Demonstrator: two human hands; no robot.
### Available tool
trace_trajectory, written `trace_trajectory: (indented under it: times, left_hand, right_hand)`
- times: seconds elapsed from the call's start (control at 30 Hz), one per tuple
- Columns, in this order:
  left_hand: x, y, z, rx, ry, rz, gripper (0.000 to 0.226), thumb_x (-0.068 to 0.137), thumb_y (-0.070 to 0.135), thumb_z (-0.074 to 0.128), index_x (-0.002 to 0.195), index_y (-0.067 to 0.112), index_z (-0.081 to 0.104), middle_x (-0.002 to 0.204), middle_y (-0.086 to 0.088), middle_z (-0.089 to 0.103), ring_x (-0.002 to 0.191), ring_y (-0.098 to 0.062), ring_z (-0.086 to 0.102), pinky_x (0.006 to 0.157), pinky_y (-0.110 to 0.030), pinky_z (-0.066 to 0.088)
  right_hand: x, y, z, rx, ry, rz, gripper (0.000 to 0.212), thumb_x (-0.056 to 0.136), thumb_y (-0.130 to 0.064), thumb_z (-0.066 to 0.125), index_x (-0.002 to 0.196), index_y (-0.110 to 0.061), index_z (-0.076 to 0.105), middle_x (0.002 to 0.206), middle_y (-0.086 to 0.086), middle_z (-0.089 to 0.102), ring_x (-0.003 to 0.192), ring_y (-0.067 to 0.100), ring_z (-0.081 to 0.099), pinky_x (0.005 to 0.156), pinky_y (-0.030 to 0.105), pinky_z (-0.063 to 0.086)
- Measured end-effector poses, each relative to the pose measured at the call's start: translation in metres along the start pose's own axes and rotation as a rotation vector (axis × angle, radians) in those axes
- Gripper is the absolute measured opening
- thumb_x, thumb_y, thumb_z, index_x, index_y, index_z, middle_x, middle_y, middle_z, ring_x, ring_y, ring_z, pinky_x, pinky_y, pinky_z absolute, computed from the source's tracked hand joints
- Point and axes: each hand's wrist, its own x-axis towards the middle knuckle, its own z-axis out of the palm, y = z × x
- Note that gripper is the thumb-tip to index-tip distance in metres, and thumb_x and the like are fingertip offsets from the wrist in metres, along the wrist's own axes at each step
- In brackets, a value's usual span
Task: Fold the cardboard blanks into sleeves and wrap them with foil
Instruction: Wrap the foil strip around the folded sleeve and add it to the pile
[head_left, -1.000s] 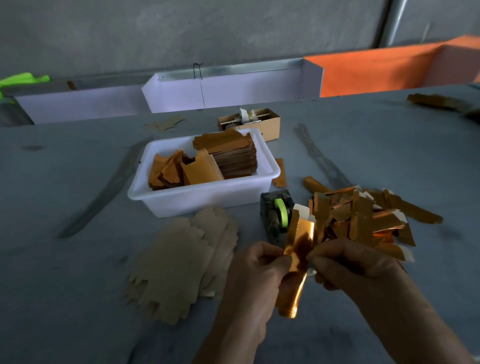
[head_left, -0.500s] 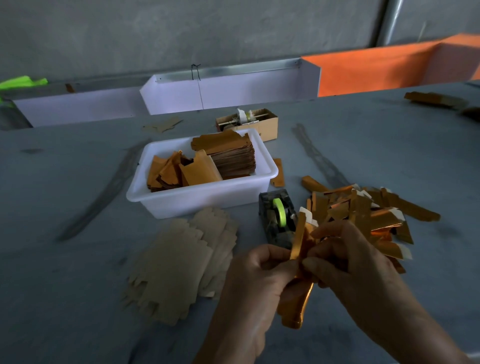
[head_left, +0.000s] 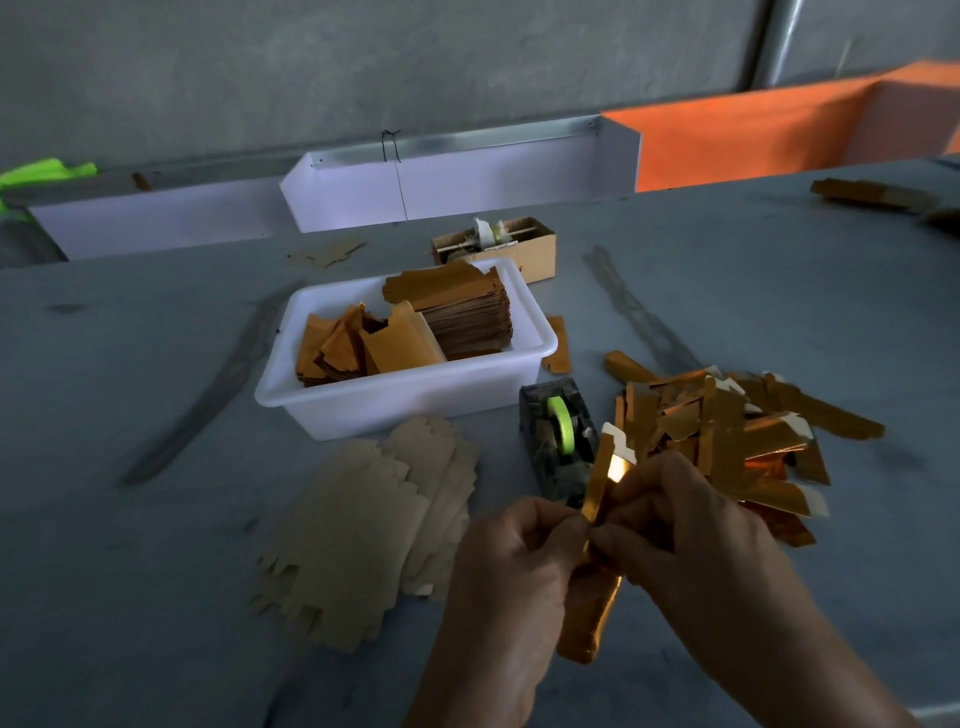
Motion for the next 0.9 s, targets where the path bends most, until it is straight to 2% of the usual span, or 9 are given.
trace_trajectory:
  times: [0.1, 0.17, 0.23, 0.37, 0.53, 0.63, 0.73, 0.8, 0.9]
  left_hand:
    - [0.000, -0.006, 0.005, 0.059, 0.048, 0.076, 0.018, 0.090, 0.015, 0.062, 0.074, 0.018, 0.069, 0.070, -0.005, 0.072, 0.062, -0.015, 0.069, 0.055, -0.027, 0.051]
    - [-0.003, -0.009, 0.010, 0.071, 0.103, 0.136, 0.018, 0.090, 0.013, 0.061, 0.073, 0.018, 0.067, 0.069, -0.002, 0.072, 0.063, -0.015, 0.070, 0.055, -0.024, 0.055]
    - [-0.007, -0.012, 0.014, 0.135, 0.171, 0.253, 0.020, 0.089, 0.012, 0.062, 0.072, 0.021, 0.067, 0.066, 0.001, 0.071, 0.058, -0.009, 0.068, 0.052, -0.022, 0.053]
    - [-0.011, -0.019, 0.019, 0.275, 0.248, 0.445, 0.017, 0.090, 0.014, 0.061, 0.076, 0.024, 0.064, 0.064, 0.006, 0.068, 0.061, -0.008, 0.067, 0.061, -0.035, 0.057]
    - [-0.012, -0.008, 0.010, 0.150, 0.292, 0.347, 0.017, 0.090, 0.017, 0.060, 0.075, 0.026, 0.064, 0.067, 0.003, 0.071, 0.055, -0.003, 0.066, 0.046, -0.015, 0.050]
    - [-0.012, -0.002, 0.007, 0.081, 0.225, 0.247, 0.013, 0.090, 0.020, 0.061, 0.078, 0.022, 0.064, 0.070, 0.006, 0.072, 0.057, -0.005, 0.068, 0.044, -0.015, 0.049]
    - [-0.012, 0.001, 0.003, 0.095, 0.192, 0.205, 0.012, 0.091, 0.022, 0.059, 0.080, 0.022, 0.064, 0.063, 0.012, 0.069, 0.050, -0.002, 0.064, 0.041, -0.014, 0.046]
    - [-0.009, 0.000, 0.000, 0.137, 0.183, 0.186, 0.013, 0.091, 0.025, 0.059, 0.080, 0.024, 0.064, 0.062, 0.006, 0.067, 0.052, -0.004, 0.064, 0.043, -0.017, 0.048]
    - [-0.006, -0.003, -0.002, 0.131, 0.121, 0.137, 0.015, 0.092, 0.027, 0.058, 0.080, 0.027, 0.067, 0.071, 0.003, 0.071, 0.064, -0.009, 0.069, 0.048, -0.021, 0.053]
  right_hand:
    - [-0.002, -0.005, 0.001, -0.087, 0.023, -0.014, 0.023, 0.081, -0.024, 0.068, 0.090, -0.026, 0.047, 0.072, -0.007, 0.064, 0.068, 0.004, 0.064, 0.065, 0.022, 0.055]
    - [-0.005, -0.010, 0.000, -0.167, 0.043, -0.012, 0.022, 0.086, -0.031, 0.062, 0.095, -0.029, 0.042, 0.076, -0.009, 0.062, 0.070, 0.004, 0.062, 0.065, 0.022, 0.054]
    - [-0.008, -0.015, -0.001, -0.268, 0.077, -0.038, 0.025, 0.088, -0.039, 0.056, 0.099, -0.031, 0.035, 0.077, -0.012, 0.057, 0.070, 0.002, 0.057, 0.062, 0.019, 0.048]
    - [-0.007, -0.023, -0.001, -0.370, 0.102, -0.060, 0.031, 0.084, -0.046, 0.056, 0.091, -0.034, 0.028, 0.064, -0.015, 0.044, 0.059, 0.001, 0.046, 0.052, 0.017, 0.038]
    - [-0.004, -0.015, -0.003, -0.358, 0.121, -0.032, 0.048, 0.061, -0.075, 0.040, 0.083, -0.033, 0.040, 0.056, -0.008, 0.052, 0.049, 0.005, 0.052, 0.046, 0.024, 0.047]
    - [0.000, -0.009, -0.001, -0.005, 0.022, -0.011, 0.046, 0.055, -0.069, 0.049, 0.080, -0.031, 0.054, 0.064, -0.007, 0.062, 0.066, 0.000, 0.061, 0.052, 0.018, 0.051]
    - [0.003, -0.002, 0.010, 0.212, -0.026, 0.053, 0.017, 0.068, -0.040, 0.071, 0.077, -0.029, 0.063, 0.071, -0.011, 0.067, 0.073, -0.006, 0.061, 0.061, 0.008, 0.046]
    - [0.004, 0.000, 0.016, 0.345, -0.051, 0.106, 0.008, 0.077, -0.021, 0.070, 0.080, -0.027, 0.066, 0.074, -0.015, 0.068, 0.073, -0.006, 0.061, 0.061, 0.009, 0.044]
    - [0.005, 0.003, 0.017, 0.568, -0.095, 0.172, 0.018, 0.084, -0.007, 0.060, 0.078, -0.022, 0.067, 0.063, -0.006, 0.066, 0.058, 0.004, 0.062, 0.054, 0.016, 0.047]
